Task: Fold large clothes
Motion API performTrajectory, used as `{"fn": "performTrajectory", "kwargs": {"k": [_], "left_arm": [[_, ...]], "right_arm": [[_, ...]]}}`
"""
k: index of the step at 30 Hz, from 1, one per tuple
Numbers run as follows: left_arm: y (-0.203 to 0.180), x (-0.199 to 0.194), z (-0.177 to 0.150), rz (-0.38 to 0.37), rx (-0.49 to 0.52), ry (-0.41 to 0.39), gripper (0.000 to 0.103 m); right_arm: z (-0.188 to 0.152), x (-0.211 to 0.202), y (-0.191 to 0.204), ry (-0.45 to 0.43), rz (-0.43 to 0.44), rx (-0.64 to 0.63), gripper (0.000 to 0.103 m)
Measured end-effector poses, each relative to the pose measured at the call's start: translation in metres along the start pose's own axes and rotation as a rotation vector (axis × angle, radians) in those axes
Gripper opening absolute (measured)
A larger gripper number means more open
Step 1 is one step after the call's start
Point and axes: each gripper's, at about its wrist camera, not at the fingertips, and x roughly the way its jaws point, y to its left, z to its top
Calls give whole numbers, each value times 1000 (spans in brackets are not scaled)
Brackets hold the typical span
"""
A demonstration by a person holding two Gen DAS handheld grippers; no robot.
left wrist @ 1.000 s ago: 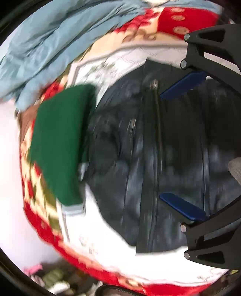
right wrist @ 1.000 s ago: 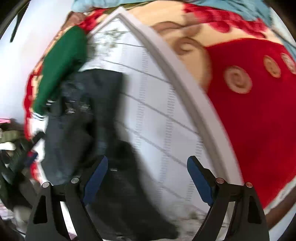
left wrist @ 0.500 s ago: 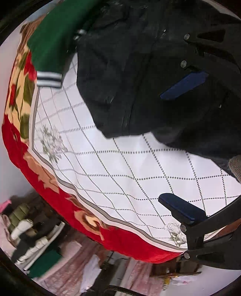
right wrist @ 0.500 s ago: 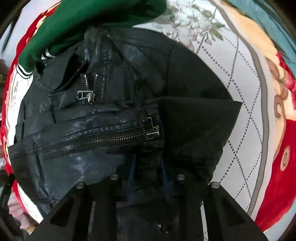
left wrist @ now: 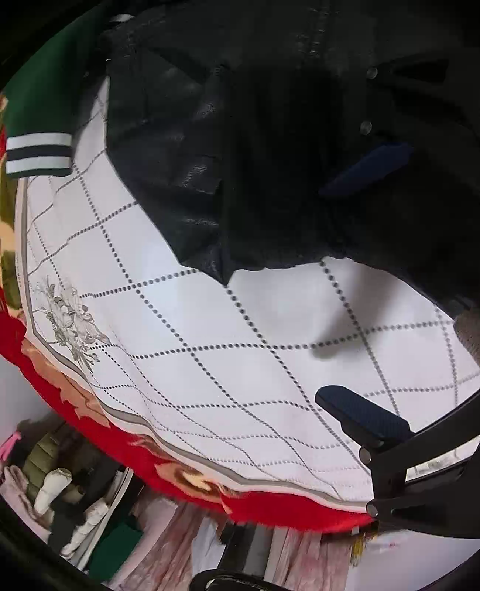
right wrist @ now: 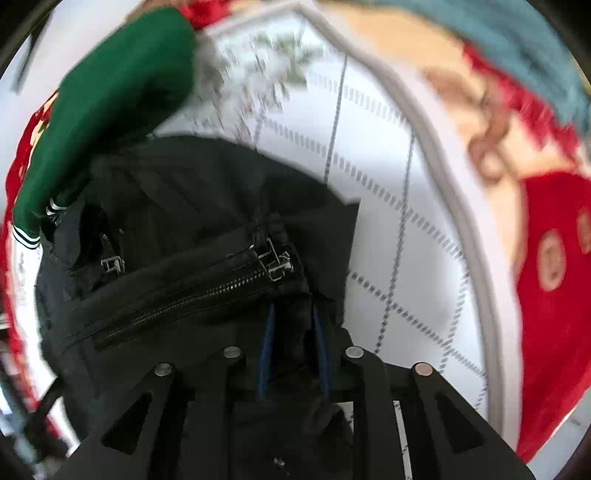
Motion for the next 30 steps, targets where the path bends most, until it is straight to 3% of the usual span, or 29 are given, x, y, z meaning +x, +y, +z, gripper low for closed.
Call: {"fn": "performTrajectory", "kwargs": {"k": [1,3,4,5,8,10,12,13,17,20,24,27,28,30], "left_arm": [[0,-3,0,6,14,-4,103],[1,-13,-3,14,29,-21,103],[3,-18,-4,10,24,-25,103],[5,-25,-7,-6,13,-24,103],[6,-44,-20,-34,-4,-30,103],[0,-55,-29,-37,5,-45,103],[-7,-65,-43,-27,30,-57,103],[-12,-67,-50,-18,51,-58,103],[-25,-73,-77,18,106,-55,103],[-27,-83,-94,31,91,-41,103],[-24,-102,-113,60,90,-56,103],[-24,-113,-130,92,109,-77,103],[-25,-115,-136,104,119,-81,103],[-32,-114,-147,128,136,-74,103]], "right_arm": [[2,-7,-6,18,45,27,25],[0,-26,-14,3,84,35,41],[-6,-38,-18,-10,77,17,61],[-13,-46,-19,-17,66,-16,72],[-39,-40,-11,80,39,-167,72],[-59,-9,-2,205,20,-289,72],[-66,16,-1,236,-8,-317,70],[-68,25,-5,213,18,-293,44],[-78,29,-35,122,181,-94,26],[-97,32,-69,134,265,107,16],[-128,24,-84,207,329,227,13],[-156,13,-94,316,375,261,13],[-166,14,-97,362,363,242,13],[-174,23,-94,409,249,122,28]]}}
